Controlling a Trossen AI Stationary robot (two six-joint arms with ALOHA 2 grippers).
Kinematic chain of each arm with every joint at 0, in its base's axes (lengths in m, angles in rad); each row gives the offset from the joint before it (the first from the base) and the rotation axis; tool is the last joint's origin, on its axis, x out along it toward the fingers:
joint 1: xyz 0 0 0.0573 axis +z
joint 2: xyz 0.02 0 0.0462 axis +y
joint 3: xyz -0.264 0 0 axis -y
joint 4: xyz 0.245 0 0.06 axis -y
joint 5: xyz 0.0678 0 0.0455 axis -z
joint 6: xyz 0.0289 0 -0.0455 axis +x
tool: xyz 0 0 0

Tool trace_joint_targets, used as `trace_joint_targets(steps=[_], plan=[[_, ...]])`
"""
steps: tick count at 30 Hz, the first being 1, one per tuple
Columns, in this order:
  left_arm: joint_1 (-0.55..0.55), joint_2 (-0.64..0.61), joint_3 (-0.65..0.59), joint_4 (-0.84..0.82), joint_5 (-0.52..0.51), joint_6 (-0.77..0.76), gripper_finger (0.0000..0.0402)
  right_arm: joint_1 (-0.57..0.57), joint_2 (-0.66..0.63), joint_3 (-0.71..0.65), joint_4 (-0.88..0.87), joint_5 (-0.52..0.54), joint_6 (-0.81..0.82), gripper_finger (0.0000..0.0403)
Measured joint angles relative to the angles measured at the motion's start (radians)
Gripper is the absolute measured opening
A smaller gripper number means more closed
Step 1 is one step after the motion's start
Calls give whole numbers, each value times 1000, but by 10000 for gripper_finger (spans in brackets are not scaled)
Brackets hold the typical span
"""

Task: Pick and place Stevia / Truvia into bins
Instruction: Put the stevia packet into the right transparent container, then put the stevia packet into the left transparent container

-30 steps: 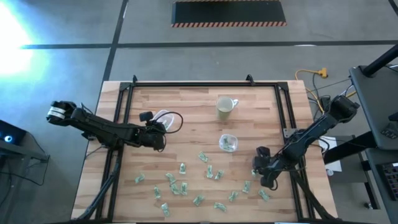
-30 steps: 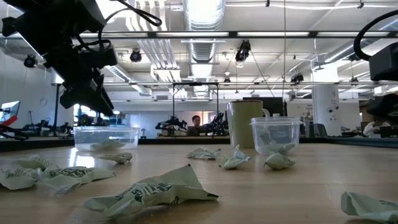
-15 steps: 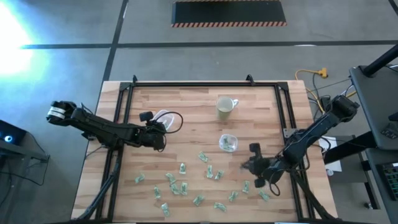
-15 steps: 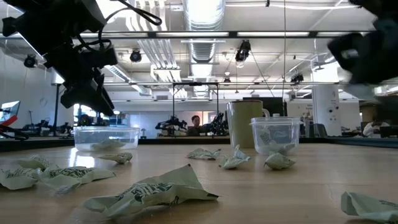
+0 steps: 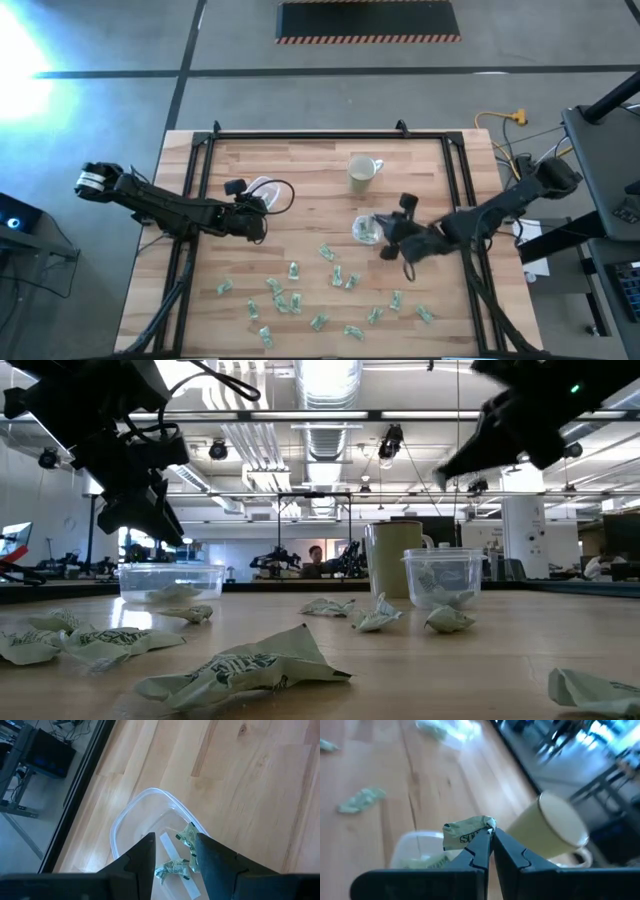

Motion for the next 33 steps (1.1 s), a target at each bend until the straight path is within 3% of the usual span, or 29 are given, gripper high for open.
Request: trace_joint_targets(steps=[6,22,33], plan=[[-1,0,0,0,0,0,124,-128,0,-30,-1,-183,3,13],[0,0,0,3,0,1,124,-132,2,-81,8,-238,2,16],[0,0,0,10,0,1,124,-132,3,-99,41,-261,-5,104]])
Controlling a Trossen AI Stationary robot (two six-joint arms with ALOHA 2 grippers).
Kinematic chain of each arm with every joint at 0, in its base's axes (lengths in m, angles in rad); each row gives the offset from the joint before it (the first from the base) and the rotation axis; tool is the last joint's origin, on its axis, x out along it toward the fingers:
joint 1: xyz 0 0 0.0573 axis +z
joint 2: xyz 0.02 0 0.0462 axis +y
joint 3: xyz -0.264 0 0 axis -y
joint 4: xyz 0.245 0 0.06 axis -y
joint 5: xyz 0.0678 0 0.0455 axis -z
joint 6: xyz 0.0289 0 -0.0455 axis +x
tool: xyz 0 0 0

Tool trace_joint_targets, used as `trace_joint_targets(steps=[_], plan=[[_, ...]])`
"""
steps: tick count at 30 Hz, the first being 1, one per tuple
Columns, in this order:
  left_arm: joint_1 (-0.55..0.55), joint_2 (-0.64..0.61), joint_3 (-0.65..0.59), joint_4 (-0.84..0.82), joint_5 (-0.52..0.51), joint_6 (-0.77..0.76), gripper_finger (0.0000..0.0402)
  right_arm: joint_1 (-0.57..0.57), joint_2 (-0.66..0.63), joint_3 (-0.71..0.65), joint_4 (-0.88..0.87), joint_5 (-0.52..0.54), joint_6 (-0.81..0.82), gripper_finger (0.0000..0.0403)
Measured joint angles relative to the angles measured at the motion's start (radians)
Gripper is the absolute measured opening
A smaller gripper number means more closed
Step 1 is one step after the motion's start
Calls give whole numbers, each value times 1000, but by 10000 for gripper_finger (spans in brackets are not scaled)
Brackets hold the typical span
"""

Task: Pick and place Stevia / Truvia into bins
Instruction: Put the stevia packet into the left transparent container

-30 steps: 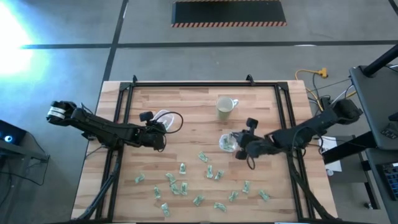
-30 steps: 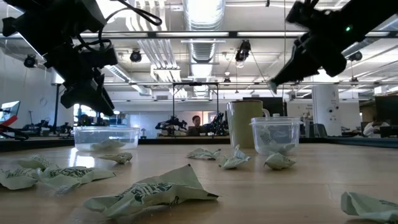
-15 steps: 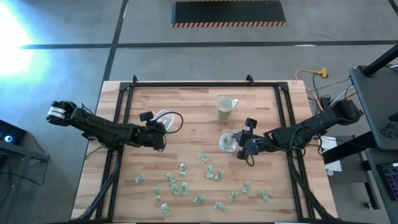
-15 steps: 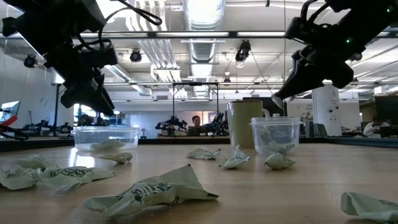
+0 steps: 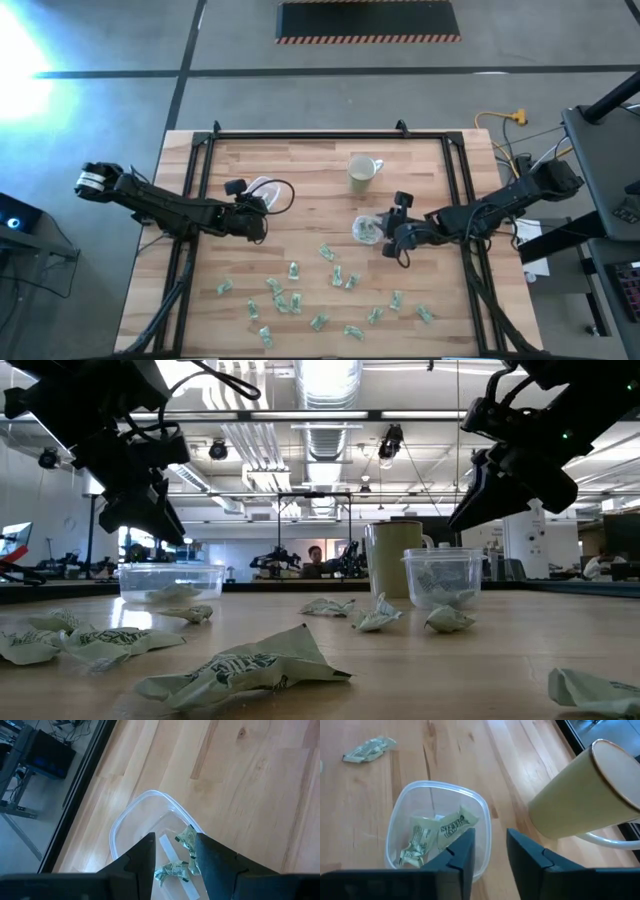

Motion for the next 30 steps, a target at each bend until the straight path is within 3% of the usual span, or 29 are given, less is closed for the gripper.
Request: trace_joint_targets(steps=[4,8,11,16,21,30], plan=[[0,0,0,-1,14,0,124,0,-1,0,16,1,-40,125],[-1,-10,3,-50,152,-5,124,0,-3,0,20,0,-59,129],[-2,-25,21,-173,234,-129,123,7,-3,0,18,0,-70,125],[-35,-59,32,-346,277,-373,122,28,-3,0,2,0,-74,114],[-100,-66,31,-327,302,-445,122,58,-23,20,-77,-2,-61,103],[-201,-62,77,-324,479,-540,122,148,-86,45,-202,-4,13,87]])
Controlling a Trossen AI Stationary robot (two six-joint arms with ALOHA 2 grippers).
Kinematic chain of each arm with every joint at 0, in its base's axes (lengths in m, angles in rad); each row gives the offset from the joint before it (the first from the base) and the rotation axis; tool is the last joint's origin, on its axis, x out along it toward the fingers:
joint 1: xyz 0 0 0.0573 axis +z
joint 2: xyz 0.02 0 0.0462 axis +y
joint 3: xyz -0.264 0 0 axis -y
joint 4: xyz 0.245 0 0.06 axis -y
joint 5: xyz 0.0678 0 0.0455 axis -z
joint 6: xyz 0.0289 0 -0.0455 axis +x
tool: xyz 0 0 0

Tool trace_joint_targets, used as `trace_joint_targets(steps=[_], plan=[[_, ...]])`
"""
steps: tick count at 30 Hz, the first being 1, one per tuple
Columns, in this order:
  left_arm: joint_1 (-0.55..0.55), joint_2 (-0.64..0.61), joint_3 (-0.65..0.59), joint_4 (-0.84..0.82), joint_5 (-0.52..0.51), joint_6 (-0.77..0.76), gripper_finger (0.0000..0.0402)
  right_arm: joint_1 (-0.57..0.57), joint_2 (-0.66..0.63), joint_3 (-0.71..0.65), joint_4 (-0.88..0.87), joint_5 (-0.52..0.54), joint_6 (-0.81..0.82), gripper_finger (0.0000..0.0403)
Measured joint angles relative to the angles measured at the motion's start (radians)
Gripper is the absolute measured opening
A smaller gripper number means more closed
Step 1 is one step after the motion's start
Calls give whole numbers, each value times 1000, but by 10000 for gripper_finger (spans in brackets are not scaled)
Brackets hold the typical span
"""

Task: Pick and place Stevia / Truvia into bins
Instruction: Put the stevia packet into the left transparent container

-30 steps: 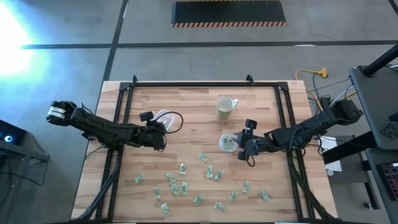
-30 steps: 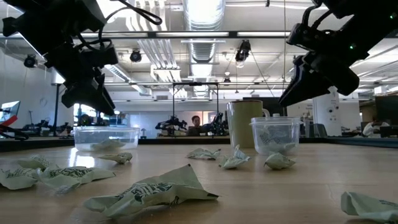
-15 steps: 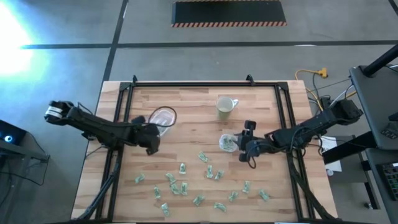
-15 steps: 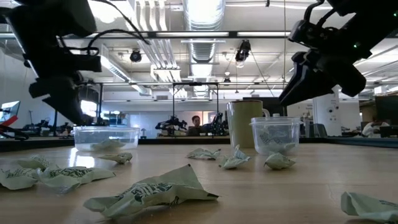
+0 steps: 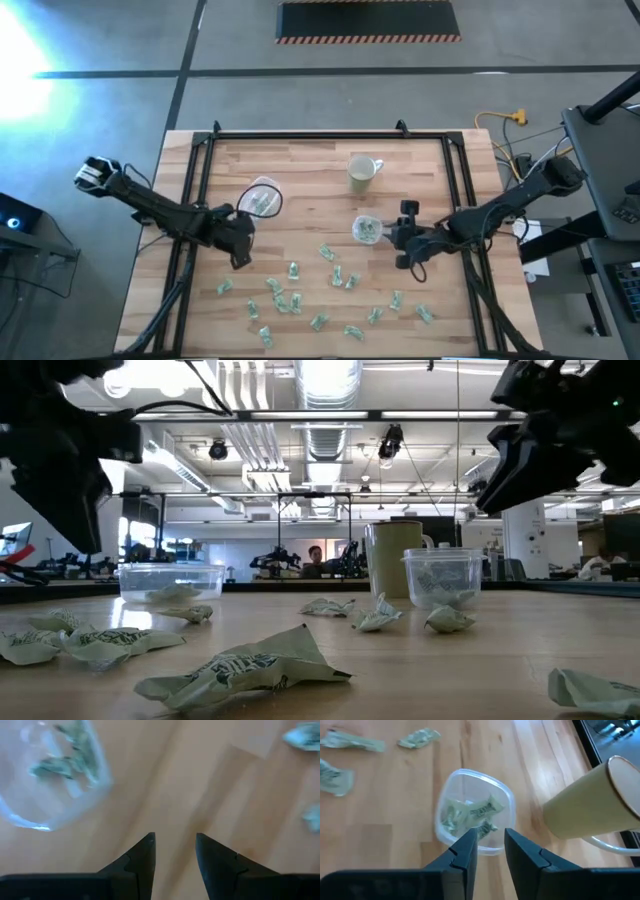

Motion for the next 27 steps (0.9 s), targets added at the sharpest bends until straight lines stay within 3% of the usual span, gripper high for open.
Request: trace_joint_targets(steps=[9,15,21,27], plan=[[-137,67,30,1,164,-174,122,89,-22,0,-6,-3,22,83],[-280,153,52,-2,219,-340,122,114,-27,-2,-5,-3,30,86],[-406,249,135,-2,221,-449,122,117,-27,-2,-4,-3,30,77],[-451,344,189,-17,216,-482,122,116,-27,-3,-1,-3,29,76]])
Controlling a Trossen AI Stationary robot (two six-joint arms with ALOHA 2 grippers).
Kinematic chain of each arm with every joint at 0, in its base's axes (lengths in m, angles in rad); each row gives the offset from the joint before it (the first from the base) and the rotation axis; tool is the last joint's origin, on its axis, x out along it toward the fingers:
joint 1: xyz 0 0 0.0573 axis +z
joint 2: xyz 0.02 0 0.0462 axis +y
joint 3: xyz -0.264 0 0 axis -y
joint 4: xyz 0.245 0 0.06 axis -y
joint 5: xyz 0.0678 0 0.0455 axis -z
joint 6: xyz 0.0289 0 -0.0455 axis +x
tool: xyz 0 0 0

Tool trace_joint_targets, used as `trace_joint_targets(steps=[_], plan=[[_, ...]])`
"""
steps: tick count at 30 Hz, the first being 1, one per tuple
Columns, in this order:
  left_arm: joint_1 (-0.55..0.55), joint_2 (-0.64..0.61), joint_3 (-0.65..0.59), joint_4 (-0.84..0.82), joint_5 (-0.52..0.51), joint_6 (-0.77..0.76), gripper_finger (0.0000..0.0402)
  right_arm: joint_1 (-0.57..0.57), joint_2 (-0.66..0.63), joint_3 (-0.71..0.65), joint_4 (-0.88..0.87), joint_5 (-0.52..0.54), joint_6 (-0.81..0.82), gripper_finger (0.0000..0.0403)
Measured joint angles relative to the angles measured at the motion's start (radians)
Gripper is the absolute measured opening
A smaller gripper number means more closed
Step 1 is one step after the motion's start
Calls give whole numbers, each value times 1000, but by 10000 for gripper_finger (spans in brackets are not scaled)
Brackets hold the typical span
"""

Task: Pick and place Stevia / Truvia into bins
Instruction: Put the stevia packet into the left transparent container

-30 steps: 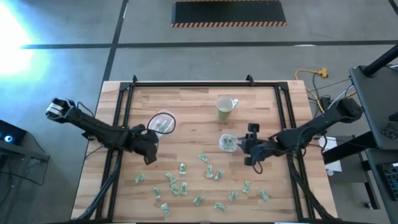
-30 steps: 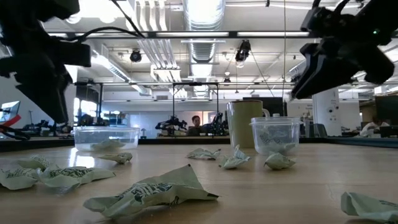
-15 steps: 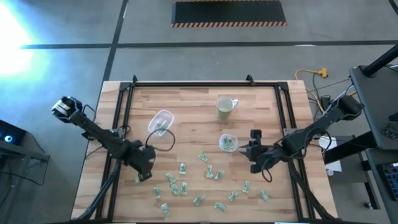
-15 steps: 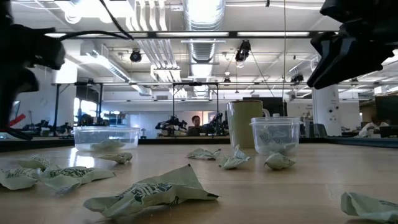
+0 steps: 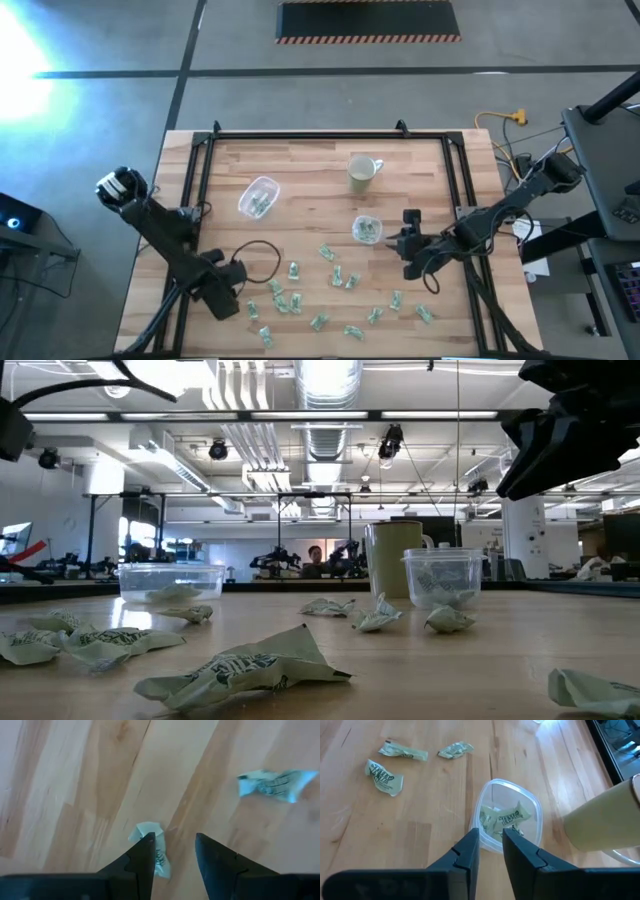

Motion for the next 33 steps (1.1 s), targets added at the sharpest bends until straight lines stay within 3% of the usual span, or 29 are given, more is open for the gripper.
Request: trace_joint_targets(steps=[33], plan=[[-2,127,-4,-19,86,-48,109,-1,2,0,3,0,-10,70]])
